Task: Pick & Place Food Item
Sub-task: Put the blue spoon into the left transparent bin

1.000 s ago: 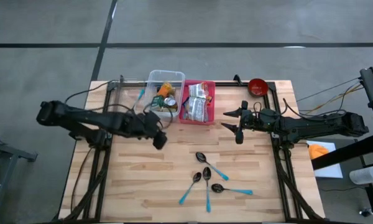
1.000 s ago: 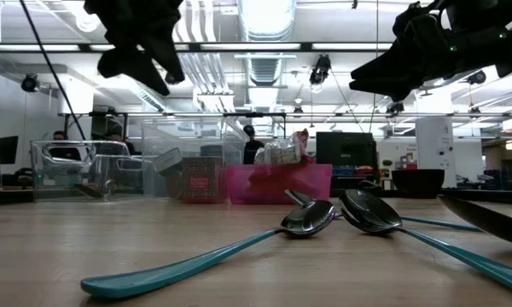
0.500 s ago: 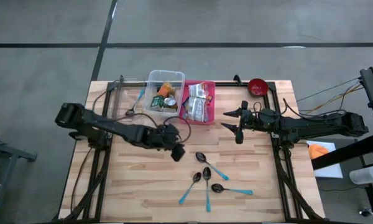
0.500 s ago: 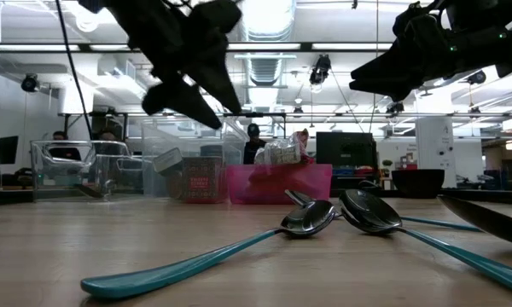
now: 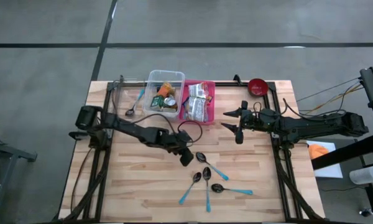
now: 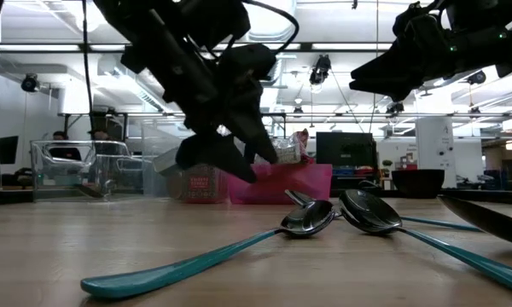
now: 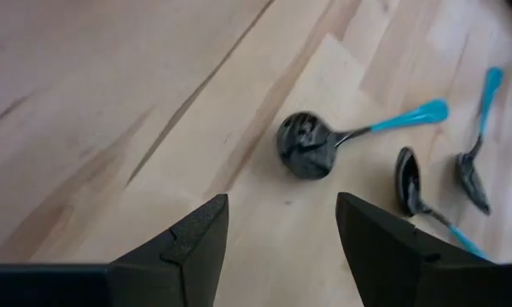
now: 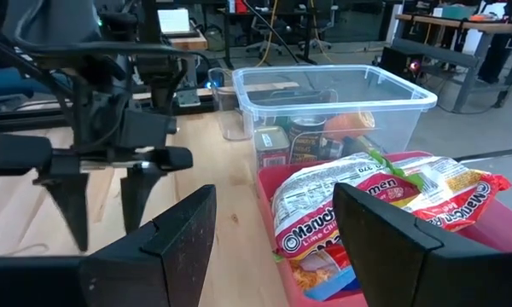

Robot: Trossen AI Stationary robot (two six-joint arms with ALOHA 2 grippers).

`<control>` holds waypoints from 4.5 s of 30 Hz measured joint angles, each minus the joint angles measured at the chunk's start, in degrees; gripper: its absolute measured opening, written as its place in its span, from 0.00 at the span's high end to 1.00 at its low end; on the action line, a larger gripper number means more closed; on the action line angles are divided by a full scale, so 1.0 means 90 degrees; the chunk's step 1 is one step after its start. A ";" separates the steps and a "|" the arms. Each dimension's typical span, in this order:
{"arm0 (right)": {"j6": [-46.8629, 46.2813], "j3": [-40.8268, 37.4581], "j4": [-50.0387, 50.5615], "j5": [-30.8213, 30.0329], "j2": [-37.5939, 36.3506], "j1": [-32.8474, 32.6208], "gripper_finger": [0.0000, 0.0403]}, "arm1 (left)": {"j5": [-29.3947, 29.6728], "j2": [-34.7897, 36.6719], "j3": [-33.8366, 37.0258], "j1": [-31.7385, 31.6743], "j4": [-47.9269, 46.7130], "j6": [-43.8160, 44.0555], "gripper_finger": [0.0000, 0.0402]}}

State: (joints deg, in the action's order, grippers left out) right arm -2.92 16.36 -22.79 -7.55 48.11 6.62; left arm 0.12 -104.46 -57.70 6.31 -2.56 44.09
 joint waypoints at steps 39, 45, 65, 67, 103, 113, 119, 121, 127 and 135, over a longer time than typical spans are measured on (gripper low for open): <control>0.0004 -0.0002 0.0030 -0.0001 -0.0001 0.0001 0.42 | -0.0918 -0.1088 -0.0218 -0.0384 0.1376 -0.0915 0.65; 0.0009 -0.0001 0.0030 0.0000 -0.0001 0.0000 0.42 | -0.0958 -0.1088 -0.0218 -0.0384 0.1378 -0.0903 0.71; 0.0003 -0.0002 0.0030 0.0000 -0.0002 0.0000 0.42 | -0.1137 -0.1088 -0.0220 -0.0384 0.1405 -0.0923 0.84; 0.0006 -0.0002 0.0030 0.0000 0.0000 0.0000 0.42 | -0.1137 -0.1088 -0.0220 -0.0384 0.1405 -0.0923 0.91; 0.0002 -0.0002 0.0027 0.0000 -0.0001 0.0001 0.42 | -0.0199 -0.0082 -0.0218 -0.0483 -0.1107 -0.0207 1.00; 0.0008 -0.0002 0.0030 0.0000 0.0000 0.0001 0.42 | 0.0556 0.0559 -0.0211 -0.0255 -0.3738 0.1687 1.00; 0.0005 -0.0002 0.0027 0.0000 0.0000 0.0001 0.42 | 0.0658 0.0634 -0.0208 0.0038 -0.5205 0.3066 1.00; 0.0001 0.0000 0.0027 -0.0002 0.0000 0.0000 0.42 | 0.0661 0.0634 -0.0206 0.0145 -0.5648 0.3521 1.00; 0.0009 -0.0002 0.0027 -0.0002 0.0000 0.0000 0.42 | 0.0638 0.0634 -0.0206 0.0531 -0.6435 0.4717 1.00; 0.0002 -0.0001 0.0030 -0.0001 -0.0001 0.0002 0.42 | 0.0435 0.0639 0.0097 0.1158 -0.7047 0.6237 1.00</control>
State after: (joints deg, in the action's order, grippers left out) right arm -2.90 16.35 -22.52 -7.56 48.11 6.63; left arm 4.04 -98.72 -56.82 16.73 -65.98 100.23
